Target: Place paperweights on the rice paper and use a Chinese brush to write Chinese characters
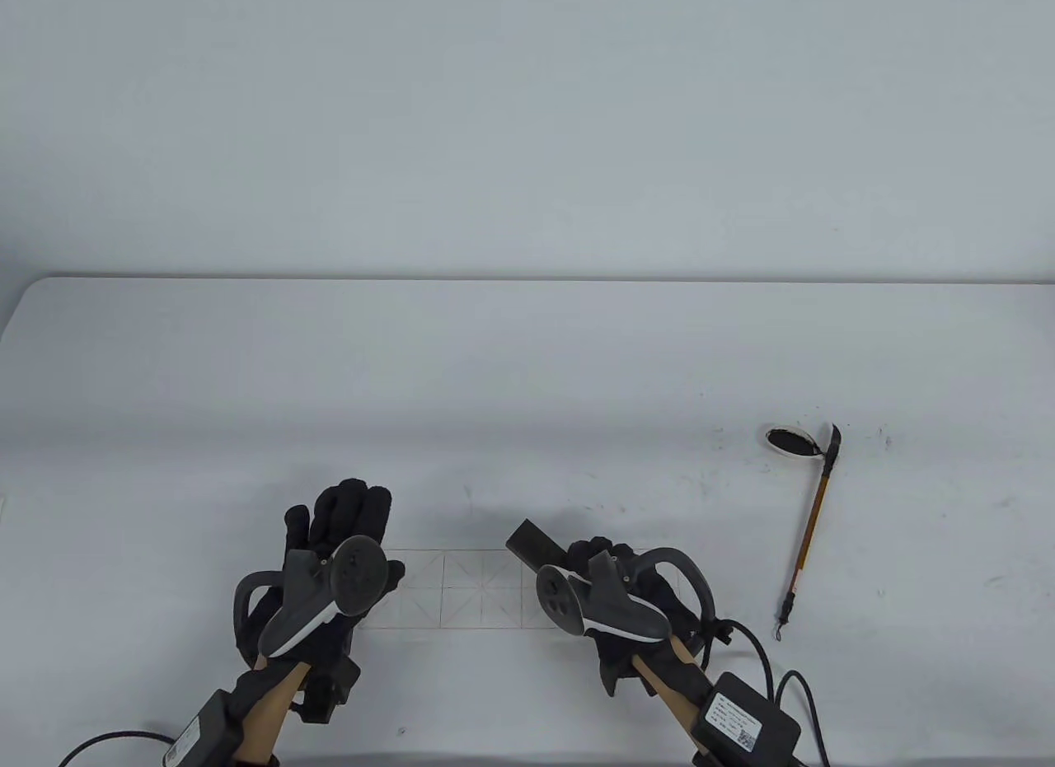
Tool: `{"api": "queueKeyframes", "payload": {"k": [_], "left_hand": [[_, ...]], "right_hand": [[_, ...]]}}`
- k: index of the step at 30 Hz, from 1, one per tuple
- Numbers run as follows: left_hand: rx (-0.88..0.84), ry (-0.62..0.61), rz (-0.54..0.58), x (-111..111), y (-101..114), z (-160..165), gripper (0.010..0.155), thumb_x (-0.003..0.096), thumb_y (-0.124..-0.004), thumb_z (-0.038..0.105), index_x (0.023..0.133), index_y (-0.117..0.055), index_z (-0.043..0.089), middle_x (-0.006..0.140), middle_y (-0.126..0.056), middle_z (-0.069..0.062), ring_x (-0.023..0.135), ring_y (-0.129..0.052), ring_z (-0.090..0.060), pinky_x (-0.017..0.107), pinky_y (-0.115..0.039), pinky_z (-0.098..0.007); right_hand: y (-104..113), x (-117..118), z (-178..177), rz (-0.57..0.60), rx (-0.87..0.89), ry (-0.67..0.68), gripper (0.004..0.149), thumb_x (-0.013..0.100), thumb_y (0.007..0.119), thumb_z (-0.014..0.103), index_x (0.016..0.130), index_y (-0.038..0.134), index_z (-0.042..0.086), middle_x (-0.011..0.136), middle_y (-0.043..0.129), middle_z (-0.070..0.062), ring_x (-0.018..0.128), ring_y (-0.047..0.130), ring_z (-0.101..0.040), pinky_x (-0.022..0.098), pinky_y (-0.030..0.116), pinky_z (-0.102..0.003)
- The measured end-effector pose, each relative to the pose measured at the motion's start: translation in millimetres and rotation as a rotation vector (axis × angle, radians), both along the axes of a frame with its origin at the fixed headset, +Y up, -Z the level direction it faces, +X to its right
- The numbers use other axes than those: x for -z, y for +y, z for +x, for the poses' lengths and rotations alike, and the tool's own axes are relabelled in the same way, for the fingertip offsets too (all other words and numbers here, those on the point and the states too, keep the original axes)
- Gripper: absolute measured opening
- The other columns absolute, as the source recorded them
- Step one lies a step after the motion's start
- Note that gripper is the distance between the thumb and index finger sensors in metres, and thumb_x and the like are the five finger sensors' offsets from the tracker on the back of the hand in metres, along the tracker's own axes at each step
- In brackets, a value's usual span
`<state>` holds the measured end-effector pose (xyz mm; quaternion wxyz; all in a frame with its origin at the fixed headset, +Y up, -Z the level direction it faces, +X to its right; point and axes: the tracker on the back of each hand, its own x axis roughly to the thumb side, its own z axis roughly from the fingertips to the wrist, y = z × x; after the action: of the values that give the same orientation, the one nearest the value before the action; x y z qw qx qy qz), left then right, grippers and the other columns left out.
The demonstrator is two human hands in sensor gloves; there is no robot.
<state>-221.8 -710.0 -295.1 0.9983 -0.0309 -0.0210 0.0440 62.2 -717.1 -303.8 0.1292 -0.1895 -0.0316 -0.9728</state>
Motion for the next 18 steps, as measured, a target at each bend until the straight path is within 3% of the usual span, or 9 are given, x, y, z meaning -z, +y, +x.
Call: {"api": "queueKeyframes", "payload": {"k": [9, 18], "left_hand": [[-0.031, 0.015, -0.023, 1.9, -0.1, -7.0, 0.086, 0.0504, -0.060, 0.057, 0.118, -0.010, 0.039, 0.129, -0.012, 0.002, 0.125, -0.022, -0.028, 0.088, -0.013, -0.050], [-0.033, 0.016, -0.019, 1.1, 0.8, -8.5, 0.086, 0.0507, -0.060, 0.057, 0.118, -0.010, 0.038, 0.129, -0.013, 0.001, 0.124, -0.023, -0.029, 0.088, -0.014, -0.050]], "right_hand": [[-21.1, 7.4, 0.5, -0.060, -0.044, -0.046, 0.070, 0.047, 0.075, 0.052, 0.095, 0.069, 0.002, 0.080, 0.084, -0.020, 0.057, 0.092, -0.026, 0.038, 0.083, -0.032], [-26.5, 7.5, 1.7, -0.089, -0.056, -0.070, 0.070, 0.048, 0.074, 0.051, 0.096, 0.069, 0.001, 0.080, 0.083, -0.021, 0.058, 0.091, -0.027, 0.038, 0.083, -0.033]]}}
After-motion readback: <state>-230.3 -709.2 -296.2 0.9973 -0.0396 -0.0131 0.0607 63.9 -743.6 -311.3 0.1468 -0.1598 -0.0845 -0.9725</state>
